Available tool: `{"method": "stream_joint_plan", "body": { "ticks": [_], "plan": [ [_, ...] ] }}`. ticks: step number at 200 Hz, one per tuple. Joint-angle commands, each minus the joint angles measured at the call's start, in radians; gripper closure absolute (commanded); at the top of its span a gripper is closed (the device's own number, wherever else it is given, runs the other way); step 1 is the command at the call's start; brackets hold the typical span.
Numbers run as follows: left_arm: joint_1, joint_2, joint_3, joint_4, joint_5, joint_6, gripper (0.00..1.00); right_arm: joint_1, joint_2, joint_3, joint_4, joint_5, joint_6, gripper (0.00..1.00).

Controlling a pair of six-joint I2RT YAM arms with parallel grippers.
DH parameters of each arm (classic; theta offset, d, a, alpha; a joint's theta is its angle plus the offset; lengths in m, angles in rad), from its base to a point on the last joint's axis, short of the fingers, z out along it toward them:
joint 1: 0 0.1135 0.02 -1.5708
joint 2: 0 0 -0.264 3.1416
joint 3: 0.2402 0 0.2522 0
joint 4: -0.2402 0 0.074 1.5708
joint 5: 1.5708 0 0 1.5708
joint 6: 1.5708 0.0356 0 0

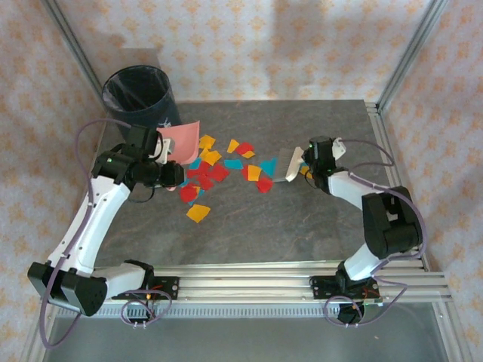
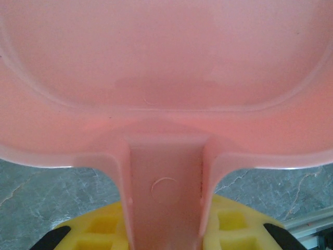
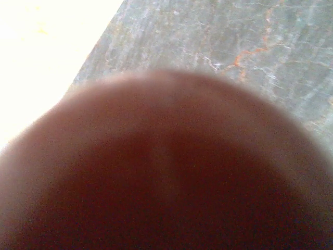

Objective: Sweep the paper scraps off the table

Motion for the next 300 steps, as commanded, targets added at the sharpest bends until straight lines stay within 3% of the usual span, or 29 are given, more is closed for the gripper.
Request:
{"method": "stream_joint_plan", "body": {
  "ticks": [1,74,146,183,225,264,300],
  "plan": [
    [-0.024,0.01,-0.008,-0.003,-0.01,0.023,1.0,0.025,-0.081,-0.062,-0.104,0.083,-0.026,1.0],
    [-0.152,0.042,-0.039,-0.012,-0.046,0.077,1.0,0.066,-0.368,-0.256,-0.201,0.129,-0.073,1.0],
    [-0.329,0.141,-0.054,-0.031,-0.176,0.127,1.0,0.066,-0.471,-0.128,-0.203,-0.101,-0.37,1.0],
    [-0.395,0.234,-0.063,-0.063,-0.243,0.14,1.0,0.067,-0.45,-0.024,-0.274,-0.189,-0.551,1.0],
    [-0.448,0.325,-0.073,-0.083,-0.219,0.147,1.0,0.076,-0.351,0.111,-0.35,-0.243,-0.74,1.0],
    [-0.498,0.364,-0.096,-0.081,-0.157,0.147,1.0,0.131,-0.244,0.226,-0.411,-0.215,-0.941,1.0],
    [-0.532,0.426,-0.096,-0.068,-0.134,0.133,1.0,0.215,-0.139,0.31,-0.441,-0.097,-1.068,1.0]
  ]
}}
